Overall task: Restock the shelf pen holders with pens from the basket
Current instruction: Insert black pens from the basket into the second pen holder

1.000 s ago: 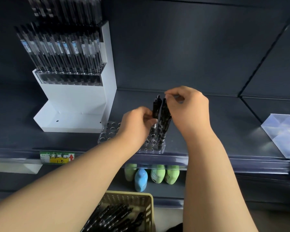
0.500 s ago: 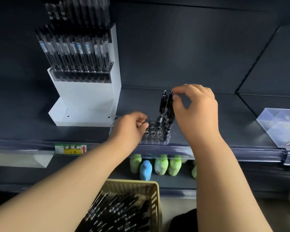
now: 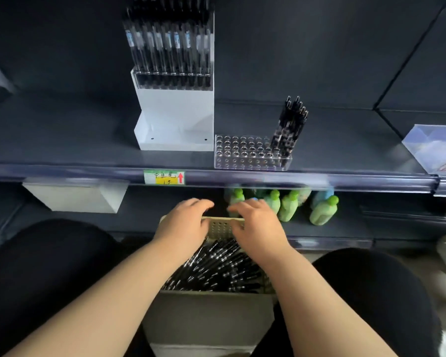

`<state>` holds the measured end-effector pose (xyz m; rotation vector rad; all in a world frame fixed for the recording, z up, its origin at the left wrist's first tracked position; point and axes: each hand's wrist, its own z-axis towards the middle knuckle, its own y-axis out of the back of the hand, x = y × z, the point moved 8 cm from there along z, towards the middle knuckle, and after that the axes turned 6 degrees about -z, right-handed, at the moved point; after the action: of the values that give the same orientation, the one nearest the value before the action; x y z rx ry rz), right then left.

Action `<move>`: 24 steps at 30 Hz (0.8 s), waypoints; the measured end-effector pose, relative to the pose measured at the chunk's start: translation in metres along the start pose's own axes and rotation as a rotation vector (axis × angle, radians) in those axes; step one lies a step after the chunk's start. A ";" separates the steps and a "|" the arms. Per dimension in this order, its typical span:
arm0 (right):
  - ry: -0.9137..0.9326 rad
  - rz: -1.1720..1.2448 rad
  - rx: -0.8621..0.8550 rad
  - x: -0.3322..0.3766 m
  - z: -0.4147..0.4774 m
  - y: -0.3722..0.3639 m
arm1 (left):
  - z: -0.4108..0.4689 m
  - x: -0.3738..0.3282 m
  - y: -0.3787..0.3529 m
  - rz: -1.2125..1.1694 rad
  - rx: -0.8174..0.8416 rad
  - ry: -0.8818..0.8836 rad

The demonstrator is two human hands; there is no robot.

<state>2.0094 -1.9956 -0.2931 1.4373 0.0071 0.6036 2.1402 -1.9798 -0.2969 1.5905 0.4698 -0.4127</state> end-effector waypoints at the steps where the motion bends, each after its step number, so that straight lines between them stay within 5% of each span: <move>1: -0.029 -0.014 0.080 -0.002 -0.005 -0.017 | -0.005 0.016 -0.009 -0.009 0.025 0.053; 5: -0.175 -0.106 0.414 -0.006 -0.037 -0.080 | -0.033 0.089 -0.042 -0.003 0.101 0.256; 9: -0.320 -0.192 0.627 -0.025 -0.064 -0.114 | -0.036 0.106 -0.066 0.001 0.100 0.257; 15: -0.403 -0.150 0.643 -0.037 -0.062 -0.131 | -0.035 0.122 -0.093 0.165 0.226 0.240; 24: -0.626 0.105 0.592 -0.043 -0.046 -0.171 | -0.014 0.102 -0.138 0.019 0.357 0.186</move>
<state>2.0217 -1.9723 -0.4731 2.1655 -0.4155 0.2124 2.1534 -1.9531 -0.4665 1.9891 0.5436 -0.3483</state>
